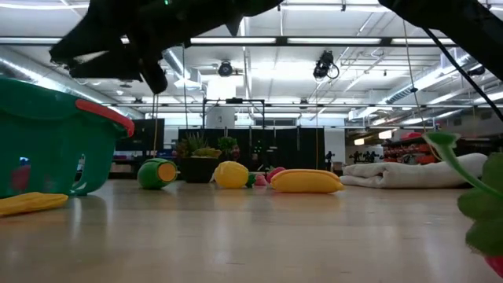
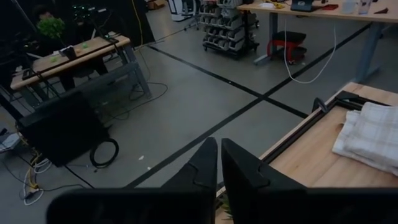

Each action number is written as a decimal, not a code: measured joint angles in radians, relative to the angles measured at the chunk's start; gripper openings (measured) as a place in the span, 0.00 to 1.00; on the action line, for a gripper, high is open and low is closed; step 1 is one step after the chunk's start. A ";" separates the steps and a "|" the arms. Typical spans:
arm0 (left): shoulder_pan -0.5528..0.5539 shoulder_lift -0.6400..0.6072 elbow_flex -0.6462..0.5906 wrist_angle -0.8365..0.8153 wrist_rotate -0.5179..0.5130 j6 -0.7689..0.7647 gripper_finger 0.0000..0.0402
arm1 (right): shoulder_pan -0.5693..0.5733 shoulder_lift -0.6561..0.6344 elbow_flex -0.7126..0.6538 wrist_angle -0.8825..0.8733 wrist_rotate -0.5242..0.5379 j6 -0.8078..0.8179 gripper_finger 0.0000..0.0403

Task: Pick and placing Produce into tupperware
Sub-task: Put the pink peach into the blue basket

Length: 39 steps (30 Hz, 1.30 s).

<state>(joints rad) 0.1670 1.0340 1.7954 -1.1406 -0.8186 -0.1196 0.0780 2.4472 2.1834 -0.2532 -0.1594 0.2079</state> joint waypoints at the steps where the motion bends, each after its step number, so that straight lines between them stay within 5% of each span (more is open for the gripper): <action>1: 0.000 0.000 0.000 0.000 0.000 0.000 0.06 | -0.006 0.001 0.000 -0.005 0.003 0.018 0.48; 8: 0.000 0.000 0.000 -0.018 0.000 -0.029 0.07 | -0.054 -0.100 0.003 -0.127 0.029 0.102 0.54; 17: 0.000 0.000 0.000 -0.047 0.000 -0.060 0.07 | -0.172 -0.342 0.005 -0.570 0.388 -0.026 0.49; 27: 0.000 0.000 0.000 -0.047 0.000 -0.081 0.07 | -0.366 -0.396 0.003 -0.888 0.383 0.191 0.47; 33: 0.000 0.000 0.000 -0.047 0.000 -0.079 0.08 | -0.452 -0.275 0.003 -0.903 0.180 0.205 0.47; 39: 0.000 0.000 0.000 -0.063 0.001 -0.079 0.05 | -0.468 -0.164 0.002 -0.987 0.097 0.264 0.47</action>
<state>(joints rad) 0.1669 1.0340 1.7954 -1.2038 -0.8181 -0.1982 -0.3898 2.2834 2.1852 -1.2407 -0.0625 0.4715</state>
